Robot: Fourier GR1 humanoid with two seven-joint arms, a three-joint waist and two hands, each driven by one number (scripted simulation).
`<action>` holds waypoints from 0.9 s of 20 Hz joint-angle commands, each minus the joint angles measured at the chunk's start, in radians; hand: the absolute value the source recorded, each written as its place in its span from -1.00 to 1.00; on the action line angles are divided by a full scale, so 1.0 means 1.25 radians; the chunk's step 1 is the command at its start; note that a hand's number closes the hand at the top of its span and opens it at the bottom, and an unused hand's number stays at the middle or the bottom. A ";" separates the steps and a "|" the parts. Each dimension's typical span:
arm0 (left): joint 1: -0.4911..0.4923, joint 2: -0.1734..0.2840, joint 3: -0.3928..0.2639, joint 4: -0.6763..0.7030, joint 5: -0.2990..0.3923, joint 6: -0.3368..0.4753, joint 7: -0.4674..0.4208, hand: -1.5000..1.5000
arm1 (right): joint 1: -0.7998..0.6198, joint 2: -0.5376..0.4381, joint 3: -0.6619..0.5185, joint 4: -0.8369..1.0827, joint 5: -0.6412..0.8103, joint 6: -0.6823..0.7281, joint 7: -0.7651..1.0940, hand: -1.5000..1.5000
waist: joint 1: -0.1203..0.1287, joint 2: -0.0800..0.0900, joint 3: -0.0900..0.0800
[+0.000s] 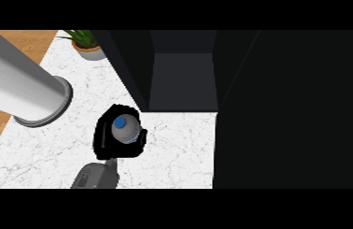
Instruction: Pick up the bottled water, place it into the cabinet and close the cabinet
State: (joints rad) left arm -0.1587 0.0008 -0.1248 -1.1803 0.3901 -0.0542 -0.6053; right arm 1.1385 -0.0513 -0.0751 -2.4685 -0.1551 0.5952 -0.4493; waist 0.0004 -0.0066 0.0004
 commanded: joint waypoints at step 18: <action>-0.297 -0.001 -0.381 -0.276 -0.007 0.657 0.324 1.00 | -0.056 0.023 0.023 -0.061 -0.022 -0.002 0.065 -1.00 | -0.018 0.004 0.000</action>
State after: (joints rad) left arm -0.4393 0.0001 -0.5616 -1.5378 0.3876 0.6366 -0.2311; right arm 1.0615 -0.0400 -0.0660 -2.4578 -0.1559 0.5893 -0.4000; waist -0.0174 -0.0011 0.0001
